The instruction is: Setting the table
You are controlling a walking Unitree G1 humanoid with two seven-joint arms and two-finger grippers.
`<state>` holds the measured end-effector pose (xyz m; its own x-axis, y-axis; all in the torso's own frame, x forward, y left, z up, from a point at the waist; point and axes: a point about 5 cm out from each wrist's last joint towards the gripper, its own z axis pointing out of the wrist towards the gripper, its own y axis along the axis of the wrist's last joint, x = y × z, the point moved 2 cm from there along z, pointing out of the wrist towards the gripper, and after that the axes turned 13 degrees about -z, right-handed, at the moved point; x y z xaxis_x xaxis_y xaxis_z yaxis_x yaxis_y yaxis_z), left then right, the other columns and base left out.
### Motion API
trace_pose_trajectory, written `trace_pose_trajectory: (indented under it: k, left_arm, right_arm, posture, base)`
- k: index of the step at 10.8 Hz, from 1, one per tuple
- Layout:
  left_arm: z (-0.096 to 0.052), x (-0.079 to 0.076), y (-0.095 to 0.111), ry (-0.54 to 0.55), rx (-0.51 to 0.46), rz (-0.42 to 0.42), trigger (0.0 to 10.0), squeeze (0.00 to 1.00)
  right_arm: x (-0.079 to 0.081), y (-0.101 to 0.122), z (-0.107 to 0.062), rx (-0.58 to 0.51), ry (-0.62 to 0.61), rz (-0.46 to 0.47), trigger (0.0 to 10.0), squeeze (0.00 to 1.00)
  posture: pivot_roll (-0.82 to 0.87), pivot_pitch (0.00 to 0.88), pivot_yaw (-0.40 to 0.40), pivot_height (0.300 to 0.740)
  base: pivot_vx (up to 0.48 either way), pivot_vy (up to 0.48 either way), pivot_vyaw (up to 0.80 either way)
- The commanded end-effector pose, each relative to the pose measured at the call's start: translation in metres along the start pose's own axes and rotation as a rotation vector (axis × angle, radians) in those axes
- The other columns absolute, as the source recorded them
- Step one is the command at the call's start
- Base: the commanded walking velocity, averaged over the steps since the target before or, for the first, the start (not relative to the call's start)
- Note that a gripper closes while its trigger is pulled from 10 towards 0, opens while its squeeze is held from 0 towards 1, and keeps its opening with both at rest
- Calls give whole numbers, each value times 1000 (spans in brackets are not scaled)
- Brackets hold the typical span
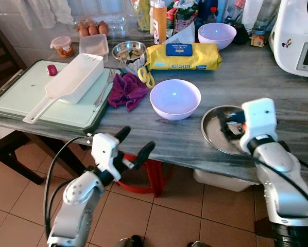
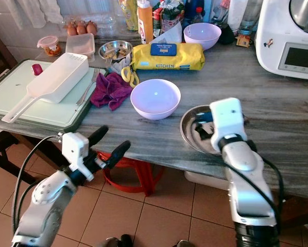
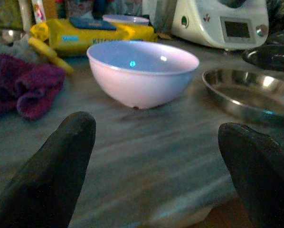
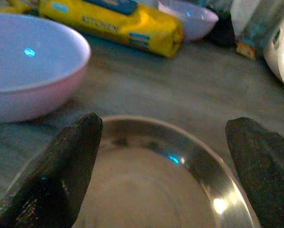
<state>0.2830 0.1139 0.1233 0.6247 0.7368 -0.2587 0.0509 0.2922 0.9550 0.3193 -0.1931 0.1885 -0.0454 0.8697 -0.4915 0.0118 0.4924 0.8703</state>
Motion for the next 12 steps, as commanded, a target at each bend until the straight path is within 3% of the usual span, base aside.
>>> trace_pose_trajectory:
  k: [1,3,5,12]
  left_arm:
    - [-5,2,-1,7,14,1,10000,0]
    - [-5,0,-3,16,13,-5,10000,0]
    - [-4,-1,-4,12,16,-8,10000,0]
    - [-8,-2,-3,18,30,-1,10000,0]
  right_arm:
    - [-1,-4,-3,29,0,7,10000,1000]
    - [4,-19,-5,111,22,-15,10000,1000]
    - [8,-29,-4,186,43,34,10000,1000]
    - [31,-24,24,176,180,96,10000,1000]
  posture:
    - [-150,180,84,740]
    - [-146,182,82,740]
    - [-144,181,84,740]
    - [-111,190,82,740]
  base:
    - [0,0,0]
    - [0,0,0]
    - [0,0,0]
    - [0,0,0]
